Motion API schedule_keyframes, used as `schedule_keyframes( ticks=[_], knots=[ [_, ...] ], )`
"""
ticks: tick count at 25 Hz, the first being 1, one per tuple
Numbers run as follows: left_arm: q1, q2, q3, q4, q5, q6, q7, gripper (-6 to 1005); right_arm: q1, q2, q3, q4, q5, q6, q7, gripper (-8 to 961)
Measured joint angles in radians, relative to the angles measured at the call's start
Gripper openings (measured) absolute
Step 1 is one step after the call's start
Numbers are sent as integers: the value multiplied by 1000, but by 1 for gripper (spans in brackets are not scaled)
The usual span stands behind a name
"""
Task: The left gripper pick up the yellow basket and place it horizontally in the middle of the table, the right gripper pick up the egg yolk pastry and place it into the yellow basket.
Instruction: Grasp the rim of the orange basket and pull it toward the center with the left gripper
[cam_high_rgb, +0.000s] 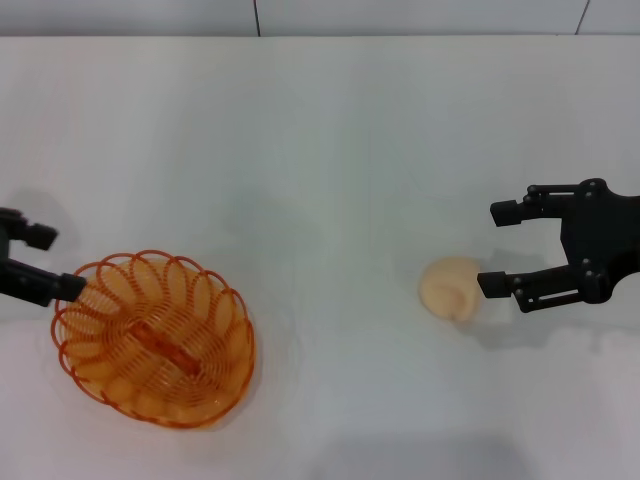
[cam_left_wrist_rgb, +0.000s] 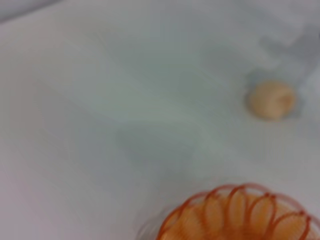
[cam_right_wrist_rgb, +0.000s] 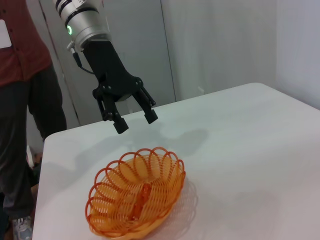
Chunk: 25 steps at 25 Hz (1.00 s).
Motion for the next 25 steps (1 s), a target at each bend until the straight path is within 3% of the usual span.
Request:
schedule_keyframes(
  ticks=[6, 15, 25],
  knots=[
    [-44, 6, -3, -3, 167, -29, -120, 887, 2, 0, -1, 2, 9, 1, 1, 844],
    [-85, -40, 13, -40, 264, -77, -191, 879, 2, 0, -2, 4, 27, 2, -1, 844],
    [-111, -54, 23, -124, 318, -138, -239, 869, -6, 0, -10, 4, 38, -1, 0, 844]
  ],
)
